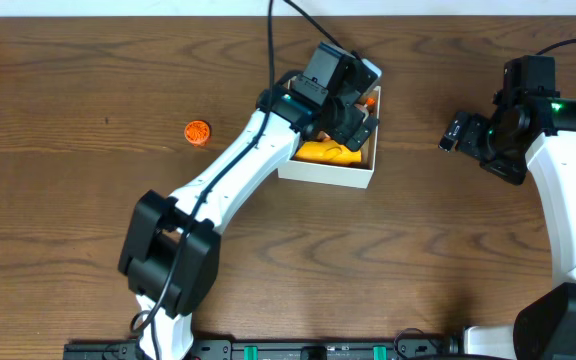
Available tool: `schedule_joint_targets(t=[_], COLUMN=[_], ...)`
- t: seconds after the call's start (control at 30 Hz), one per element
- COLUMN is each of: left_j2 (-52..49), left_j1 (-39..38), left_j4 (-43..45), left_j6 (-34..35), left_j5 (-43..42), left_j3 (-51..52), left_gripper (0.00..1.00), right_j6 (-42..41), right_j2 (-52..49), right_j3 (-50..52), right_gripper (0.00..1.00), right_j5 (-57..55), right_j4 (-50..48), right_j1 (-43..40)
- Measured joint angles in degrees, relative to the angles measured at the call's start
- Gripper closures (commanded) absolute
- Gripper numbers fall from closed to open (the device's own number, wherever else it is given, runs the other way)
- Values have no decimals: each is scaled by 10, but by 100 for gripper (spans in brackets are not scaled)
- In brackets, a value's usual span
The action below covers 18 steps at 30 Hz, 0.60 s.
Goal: Pack container
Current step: 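Carry the green ball with the left gripper over the box, then lower the green ball into the box and open the left gripper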
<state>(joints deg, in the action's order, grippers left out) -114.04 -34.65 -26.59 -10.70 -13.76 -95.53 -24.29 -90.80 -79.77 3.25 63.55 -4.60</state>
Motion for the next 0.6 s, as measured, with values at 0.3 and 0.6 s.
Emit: schedule_joint_targets(t=[0.3,0.6], left_j2=[-49,-58], left_j1=[3,3], left_j4=[16,8], left_j6=[-18,-33], left_j5=[2,7], left_j3=[0,0], left_gripper=[9,35], right_j6=[0,0], right_j2=[0,0], right_j3=[0,0], right_gripper=[1,1], right_j5=[0,0], right_j4=[1,7], right_j1=[0,0])
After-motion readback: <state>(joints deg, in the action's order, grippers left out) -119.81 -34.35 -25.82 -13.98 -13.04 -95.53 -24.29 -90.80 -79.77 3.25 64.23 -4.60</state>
